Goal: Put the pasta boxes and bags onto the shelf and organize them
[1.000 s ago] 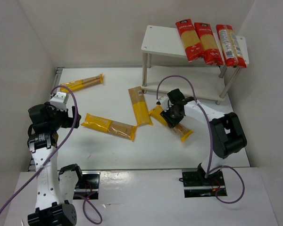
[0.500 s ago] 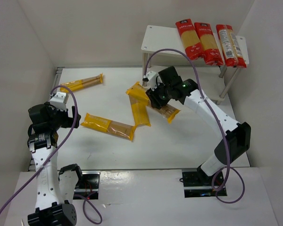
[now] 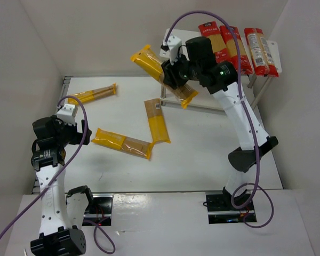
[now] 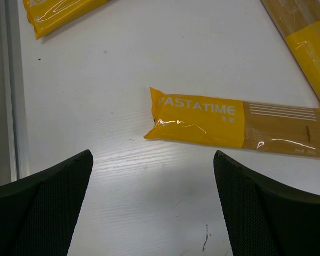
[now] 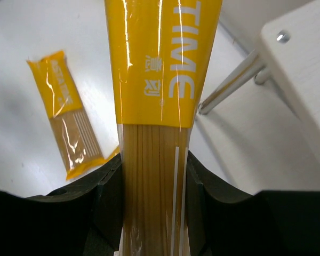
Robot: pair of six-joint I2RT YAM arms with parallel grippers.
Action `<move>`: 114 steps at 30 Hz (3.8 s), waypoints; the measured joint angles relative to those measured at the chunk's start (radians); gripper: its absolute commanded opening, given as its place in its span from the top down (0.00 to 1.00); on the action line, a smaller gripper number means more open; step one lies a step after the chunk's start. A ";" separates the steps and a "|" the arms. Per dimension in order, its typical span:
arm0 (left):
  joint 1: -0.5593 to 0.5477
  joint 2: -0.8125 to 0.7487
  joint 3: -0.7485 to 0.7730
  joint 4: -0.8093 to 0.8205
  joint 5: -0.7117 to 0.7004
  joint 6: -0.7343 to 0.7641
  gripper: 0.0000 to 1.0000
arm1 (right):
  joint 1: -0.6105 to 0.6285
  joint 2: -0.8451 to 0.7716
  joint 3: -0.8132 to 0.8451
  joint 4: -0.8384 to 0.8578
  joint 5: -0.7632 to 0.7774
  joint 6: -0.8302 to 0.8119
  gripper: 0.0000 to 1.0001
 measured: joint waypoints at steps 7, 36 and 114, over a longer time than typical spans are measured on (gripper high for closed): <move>0.000 0.010 0.000 0.000 0.001 0.000 0.01 | 0.000 0.214 0.430 -0.089 0.045 0.017 1.00; 0.000 0.018 0.000 -0.001 0.013 0.005 0.01 | -0.212 0.561 0.811 -0.043 0.323 0.018 1.00; 0.000 0.037 0.000 -0.001 0.020 0.009 0.01 | -0.335 0.575 0.757 0.056 0.633 0.224 1.00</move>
